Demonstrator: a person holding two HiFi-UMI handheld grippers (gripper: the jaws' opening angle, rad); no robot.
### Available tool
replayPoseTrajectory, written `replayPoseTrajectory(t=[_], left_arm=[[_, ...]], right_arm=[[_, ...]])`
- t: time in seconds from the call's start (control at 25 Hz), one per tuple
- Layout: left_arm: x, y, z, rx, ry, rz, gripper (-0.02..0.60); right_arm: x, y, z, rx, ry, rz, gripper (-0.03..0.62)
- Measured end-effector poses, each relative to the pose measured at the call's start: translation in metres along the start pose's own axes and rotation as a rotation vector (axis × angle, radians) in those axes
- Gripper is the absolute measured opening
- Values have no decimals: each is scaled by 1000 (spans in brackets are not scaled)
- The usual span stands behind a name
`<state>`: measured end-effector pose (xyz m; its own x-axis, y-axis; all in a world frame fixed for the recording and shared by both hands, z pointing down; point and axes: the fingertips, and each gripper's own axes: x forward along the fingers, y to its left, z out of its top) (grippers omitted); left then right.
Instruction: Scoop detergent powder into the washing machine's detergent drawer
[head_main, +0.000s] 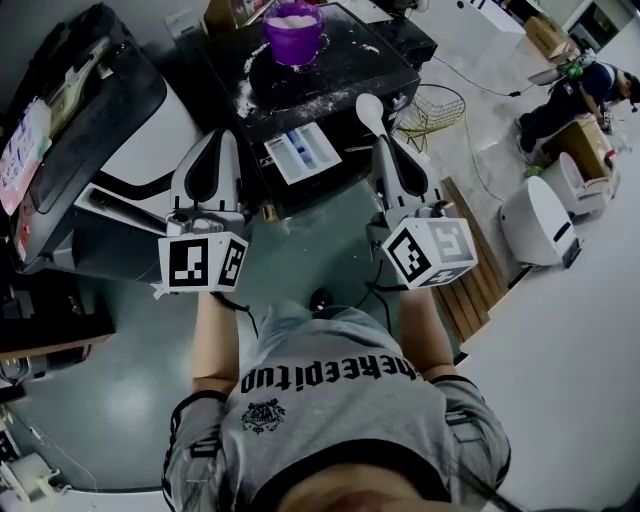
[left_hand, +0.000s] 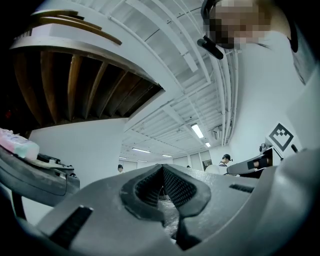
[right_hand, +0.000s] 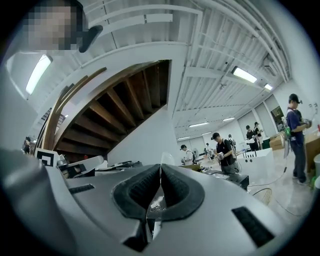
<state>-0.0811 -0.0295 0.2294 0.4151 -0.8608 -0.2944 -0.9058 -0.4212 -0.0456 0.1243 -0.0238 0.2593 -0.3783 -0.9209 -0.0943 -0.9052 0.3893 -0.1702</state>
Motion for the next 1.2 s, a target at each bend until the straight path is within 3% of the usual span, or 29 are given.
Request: replayPoseTrajectory(t=[0.4, 1.2], left_arm=[[39, 11, -20, 0, 18, 1, 3], [173, 101, -56, -11, -8, -57, 3]], right_arm=[[45, -16, -9, -17, 40, 57, 6], [201, -64, -10, 66, 47, -21, 6]])
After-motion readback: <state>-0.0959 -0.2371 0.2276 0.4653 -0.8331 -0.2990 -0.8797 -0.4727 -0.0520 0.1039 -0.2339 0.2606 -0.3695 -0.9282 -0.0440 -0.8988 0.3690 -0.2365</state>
